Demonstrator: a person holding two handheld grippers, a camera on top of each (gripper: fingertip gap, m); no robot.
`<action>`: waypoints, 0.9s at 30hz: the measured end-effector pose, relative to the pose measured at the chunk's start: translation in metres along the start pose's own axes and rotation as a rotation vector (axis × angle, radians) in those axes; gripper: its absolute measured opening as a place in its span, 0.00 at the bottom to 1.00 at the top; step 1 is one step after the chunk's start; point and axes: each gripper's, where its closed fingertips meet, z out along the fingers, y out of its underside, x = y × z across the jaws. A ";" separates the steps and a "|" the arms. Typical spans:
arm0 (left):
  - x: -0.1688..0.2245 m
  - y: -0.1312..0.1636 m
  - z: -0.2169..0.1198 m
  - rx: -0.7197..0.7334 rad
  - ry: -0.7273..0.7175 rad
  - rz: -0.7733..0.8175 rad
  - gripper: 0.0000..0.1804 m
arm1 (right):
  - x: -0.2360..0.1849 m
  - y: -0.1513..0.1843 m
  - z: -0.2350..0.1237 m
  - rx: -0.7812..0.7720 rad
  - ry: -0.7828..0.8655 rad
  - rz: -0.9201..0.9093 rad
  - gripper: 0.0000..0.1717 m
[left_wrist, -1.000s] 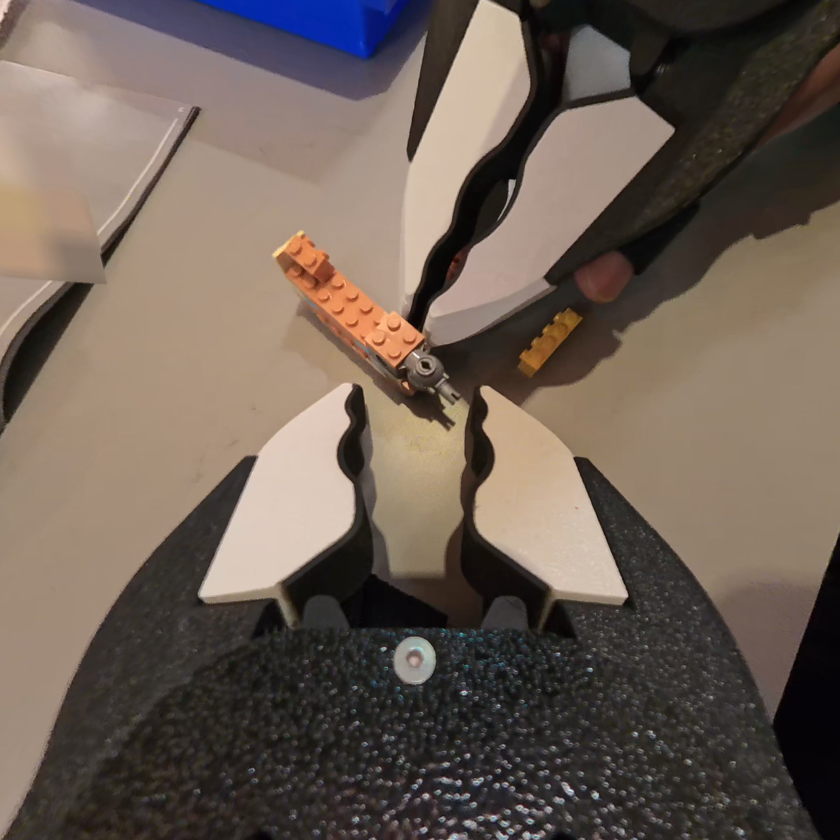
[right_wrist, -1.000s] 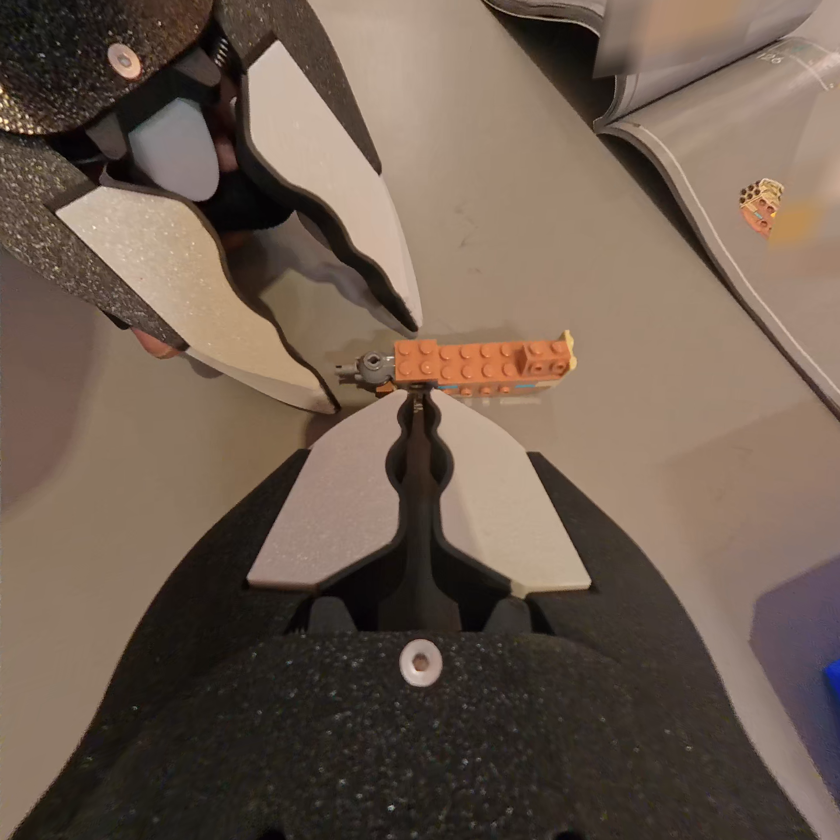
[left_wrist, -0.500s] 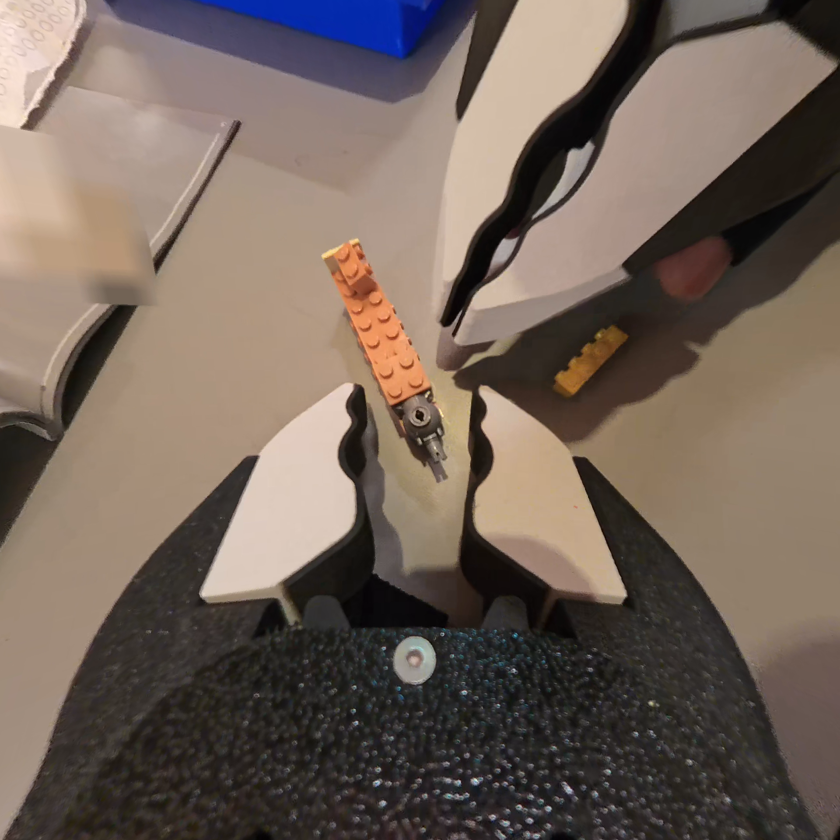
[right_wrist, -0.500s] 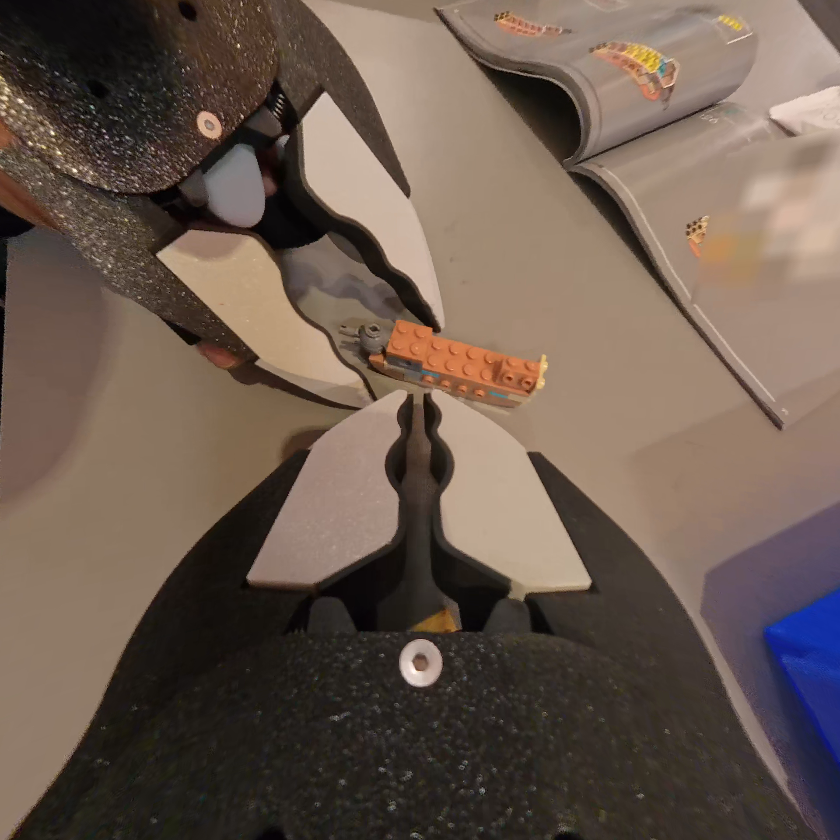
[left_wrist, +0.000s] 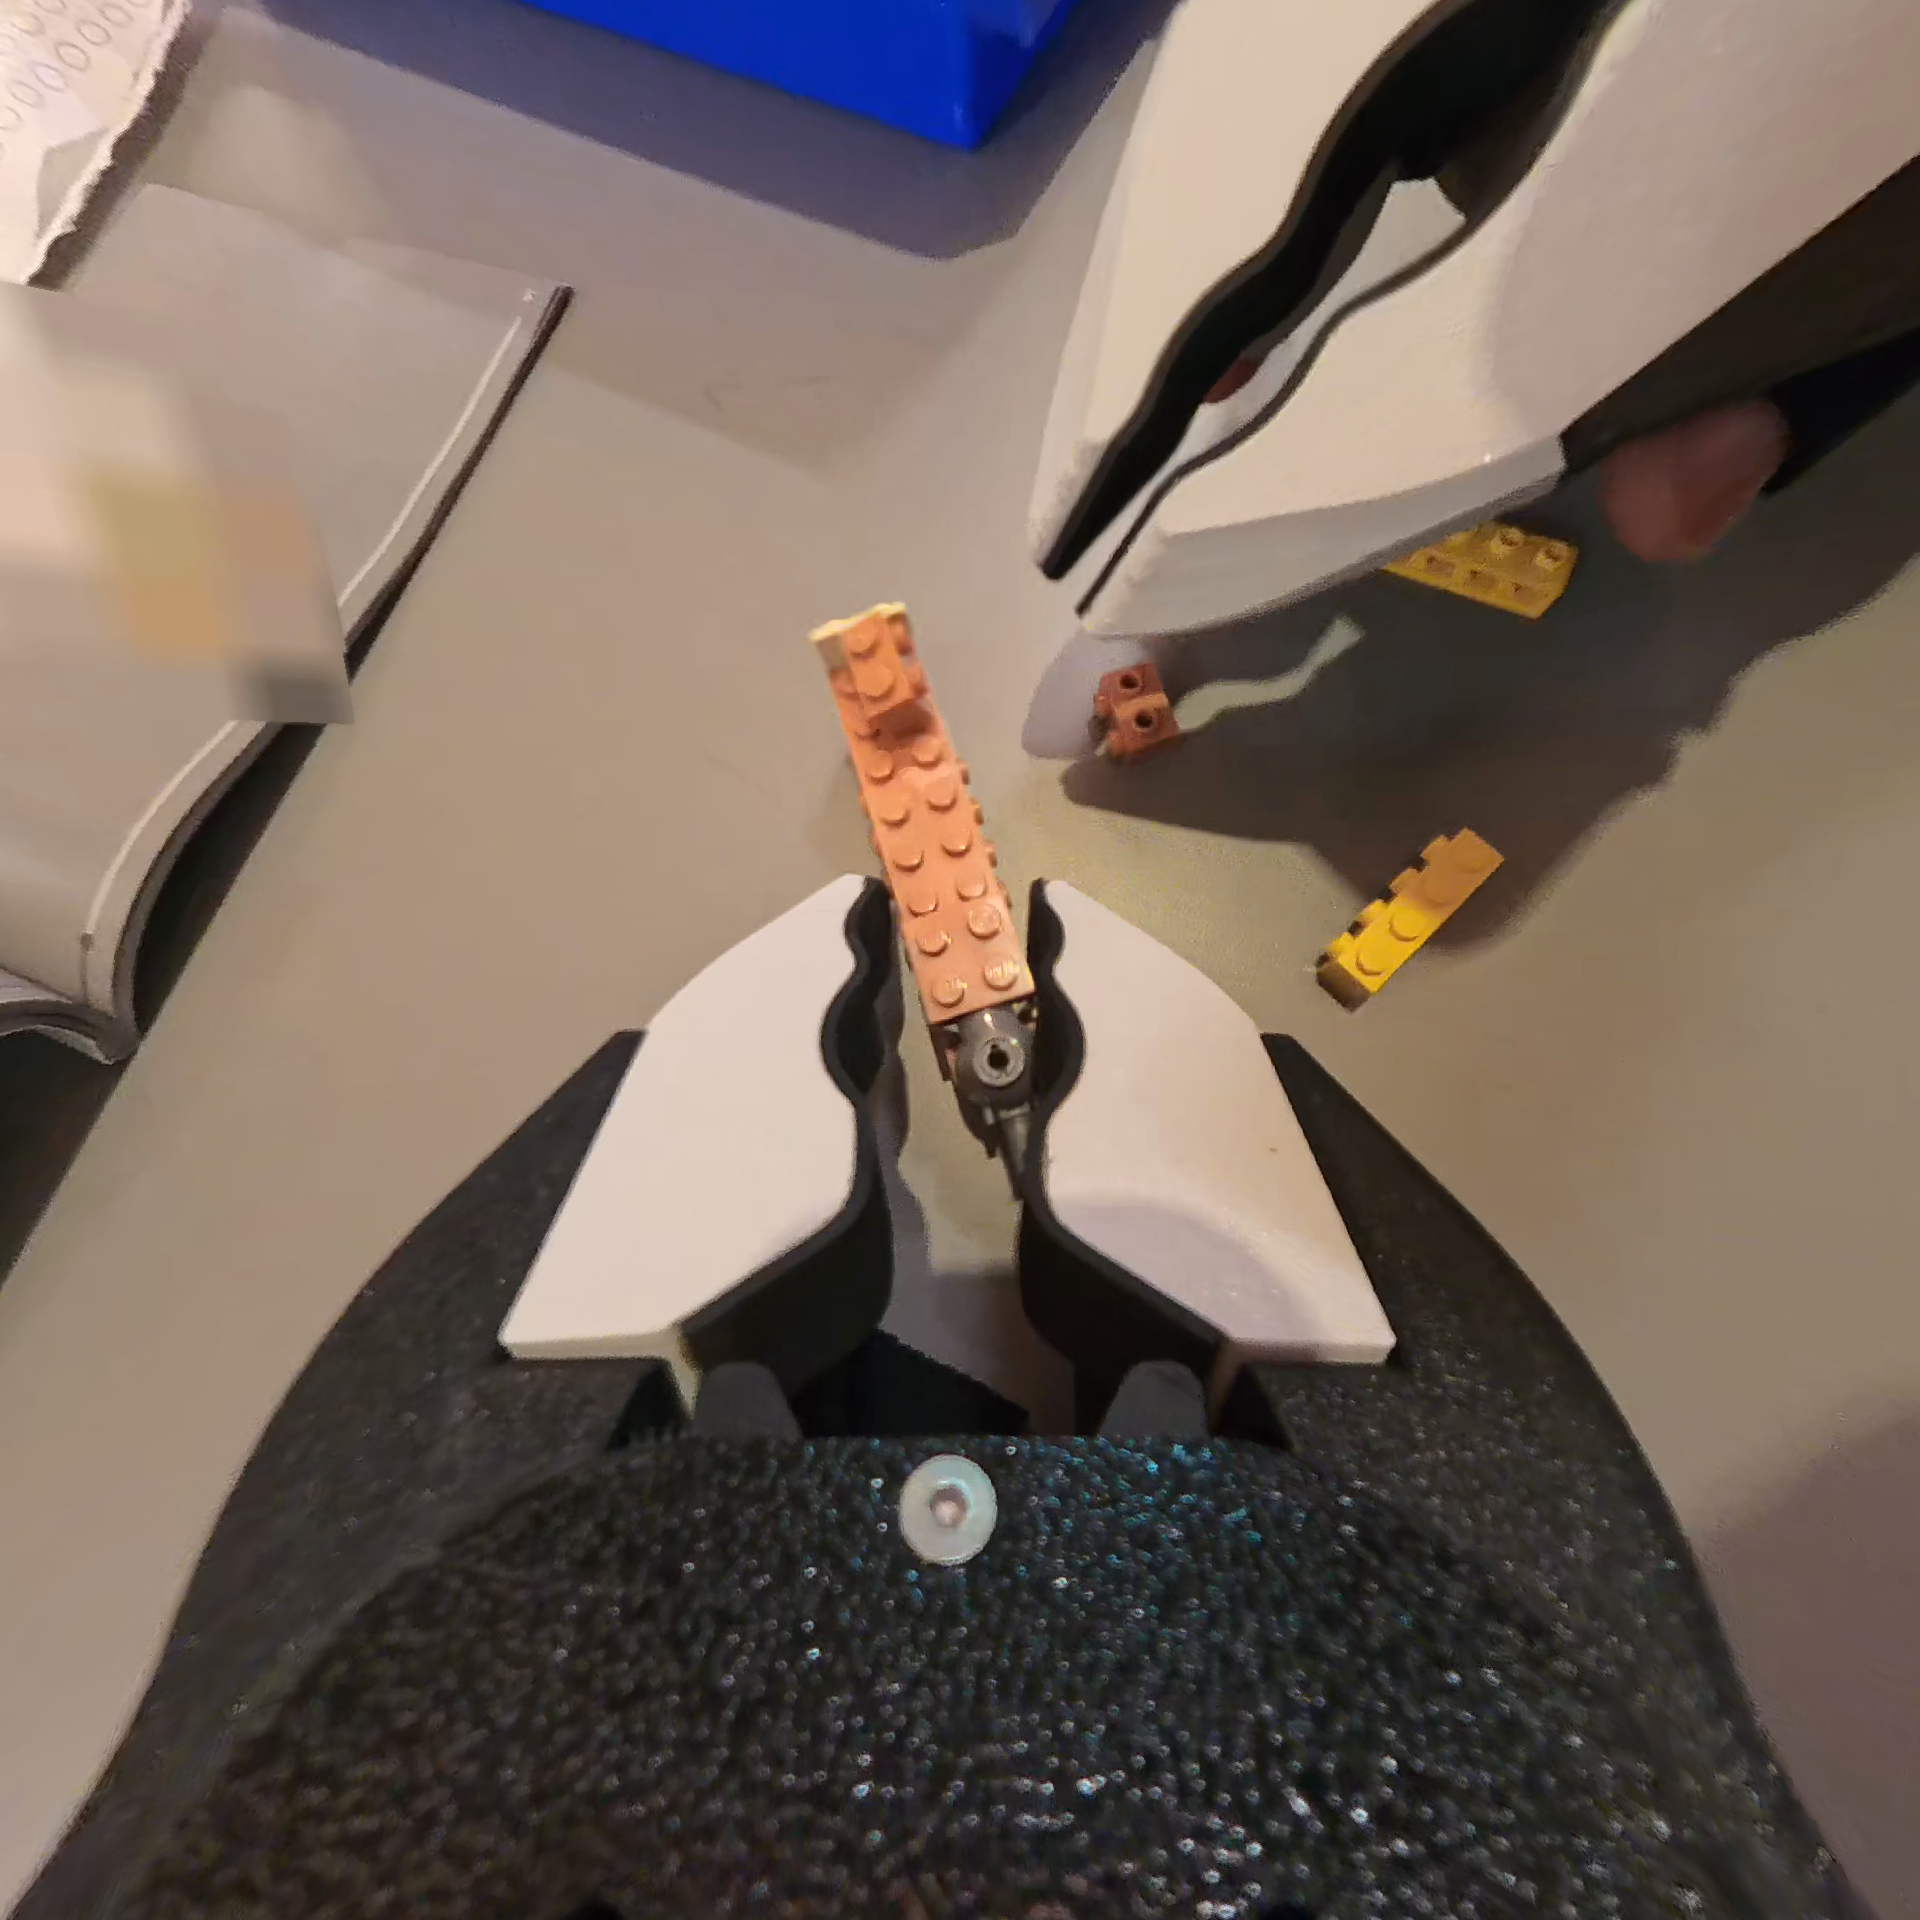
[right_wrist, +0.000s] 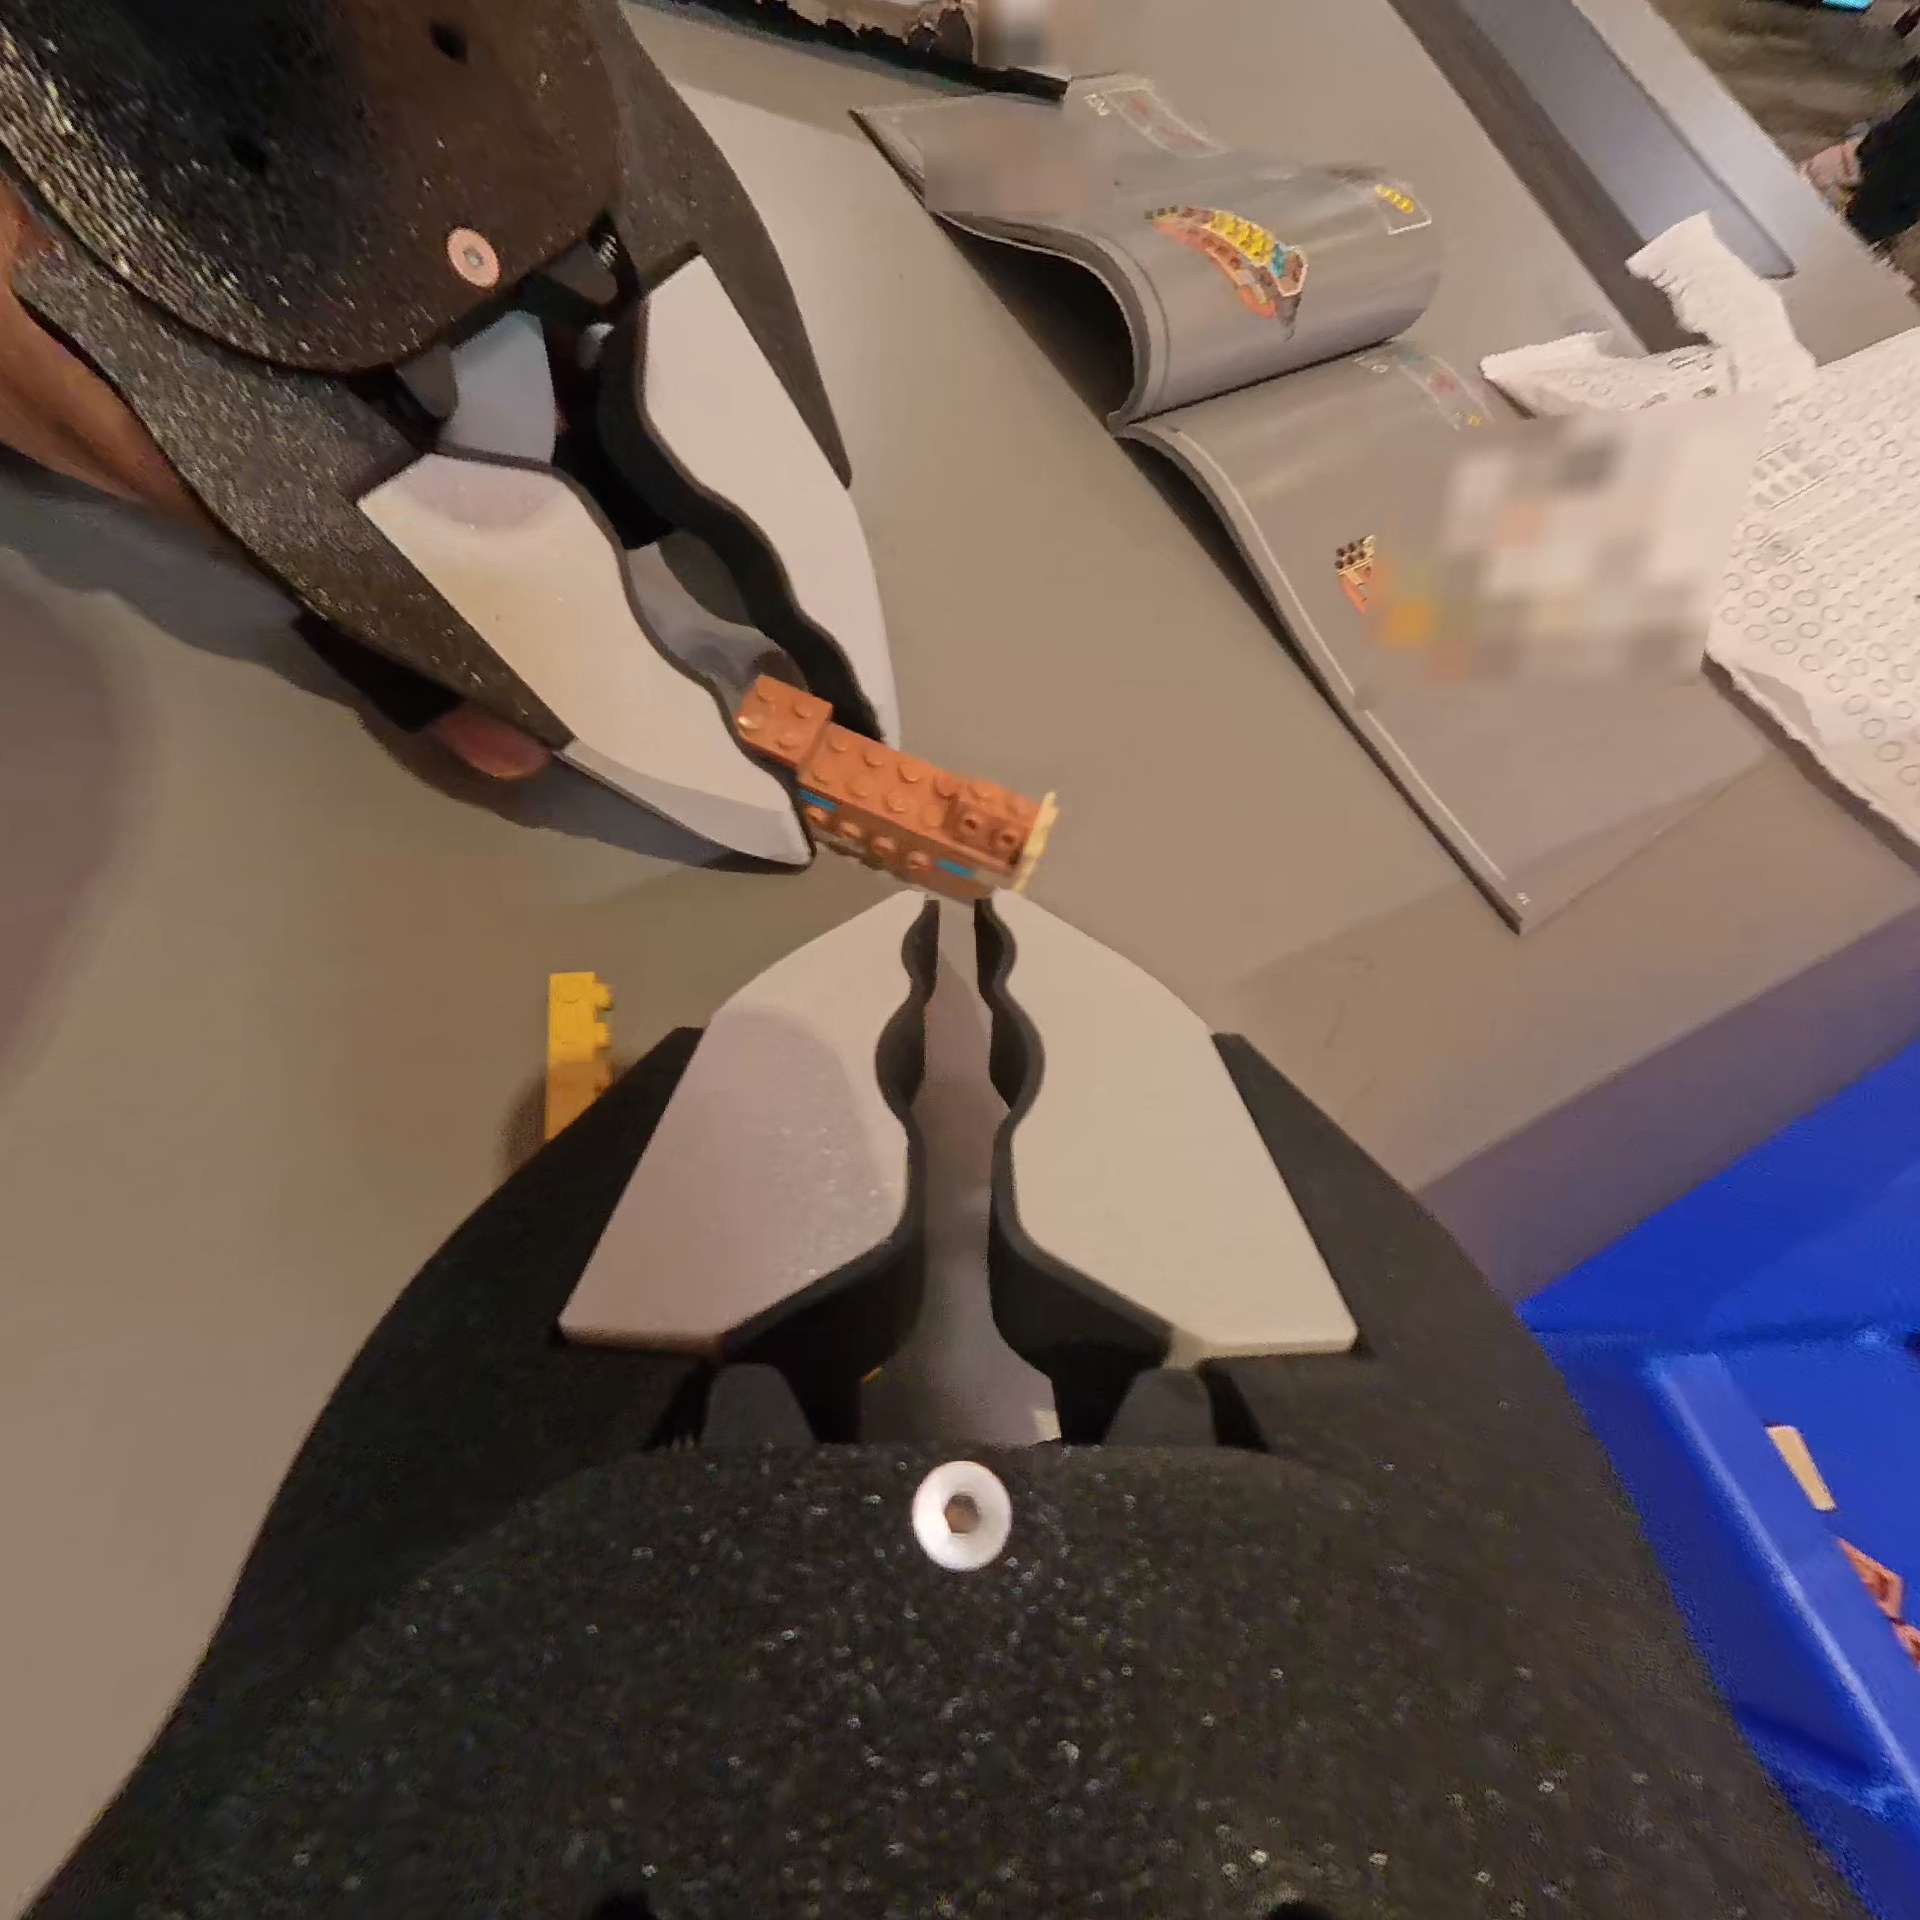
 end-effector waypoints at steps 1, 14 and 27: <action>0.000 0.000 0.000 0.001 0.005 -0.001 0.12 | 0.003 0.001 -0.001 0.006 0.015 -0.017 0.04; 0.002 -0.005 -0.002 0.036 0.082 -0.013 0.11 | 0.020 -0.012 -0.014 0.164 0.274 -0.491 0.18; 0.002 -0.028 -0.024 0.049 0.191 -0.001 0.11 | 0.017 -0.026 -0.013 0.136 0.550 -1.050 0.37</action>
